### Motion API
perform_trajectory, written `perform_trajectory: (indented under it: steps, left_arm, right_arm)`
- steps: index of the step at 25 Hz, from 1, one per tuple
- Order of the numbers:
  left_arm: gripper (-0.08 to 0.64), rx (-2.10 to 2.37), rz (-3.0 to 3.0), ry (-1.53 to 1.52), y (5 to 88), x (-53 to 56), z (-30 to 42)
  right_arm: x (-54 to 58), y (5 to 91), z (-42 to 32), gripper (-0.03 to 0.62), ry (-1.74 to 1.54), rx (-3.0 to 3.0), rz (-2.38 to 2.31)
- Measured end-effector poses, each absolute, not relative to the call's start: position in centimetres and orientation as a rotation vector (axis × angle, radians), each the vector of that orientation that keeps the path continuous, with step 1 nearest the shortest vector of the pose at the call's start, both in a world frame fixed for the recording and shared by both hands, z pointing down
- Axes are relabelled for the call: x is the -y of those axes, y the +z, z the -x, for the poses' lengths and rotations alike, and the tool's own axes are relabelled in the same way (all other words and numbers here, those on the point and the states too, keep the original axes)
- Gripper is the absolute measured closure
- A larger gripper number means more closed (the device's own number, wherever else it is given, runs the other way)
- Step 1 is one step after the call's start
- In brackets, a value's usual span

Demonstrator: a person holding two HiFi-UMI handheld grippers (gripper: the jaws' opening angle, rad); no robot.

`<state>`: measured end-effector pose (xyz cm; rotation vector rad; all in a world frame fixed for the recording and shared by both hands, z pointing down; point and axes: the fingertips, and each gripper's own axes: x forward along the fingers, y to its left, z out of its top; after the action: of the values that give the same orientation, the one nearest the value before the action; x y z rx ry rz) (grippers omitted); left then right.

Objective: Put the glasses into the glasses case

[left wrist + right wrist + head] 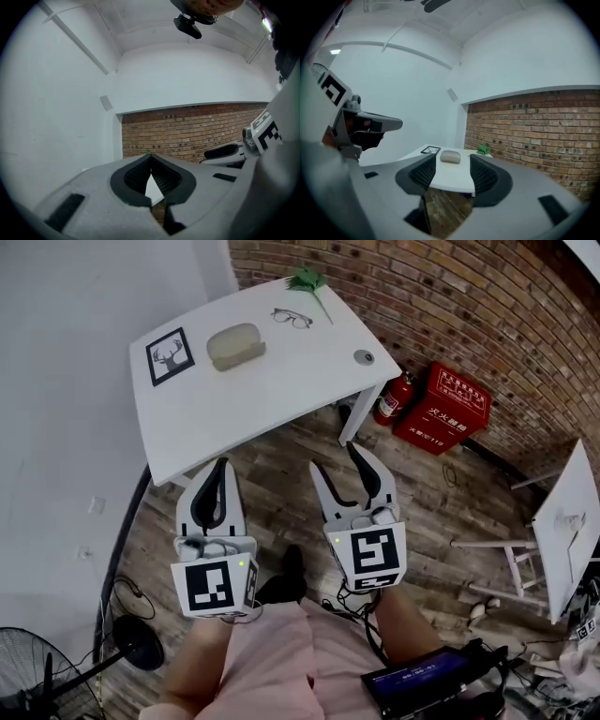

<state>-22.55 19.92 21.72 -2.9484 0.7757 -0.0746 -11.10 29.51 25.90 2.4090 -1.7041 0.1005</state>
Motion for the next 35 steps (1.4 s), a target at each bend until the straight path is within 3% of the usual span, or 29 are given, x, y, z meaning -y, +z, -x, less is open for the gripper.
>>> perform_trajectory:
  steps: [13,23,35]
  left_arm:
    - [0.554,-0.677,2.958,0.007,19.7,-11.9,16.0]
    - [0.554,-0.638,2.985,-0.108,22.9,-10.5,10.2]
    - [0.554,-0.693,2.964,-0.260,26.2,-5.7,-0.1]
  right_arm:
    - [-22.8,21.9,3.2,0.368,-0.025,1.567,-2.500]
    - [-21.2,24.4,-1.6,0.374,0.083,1.573,-2.504]
    - [-15.3,28.6,-12.4,0.379,0.180,1.665,-2.452]
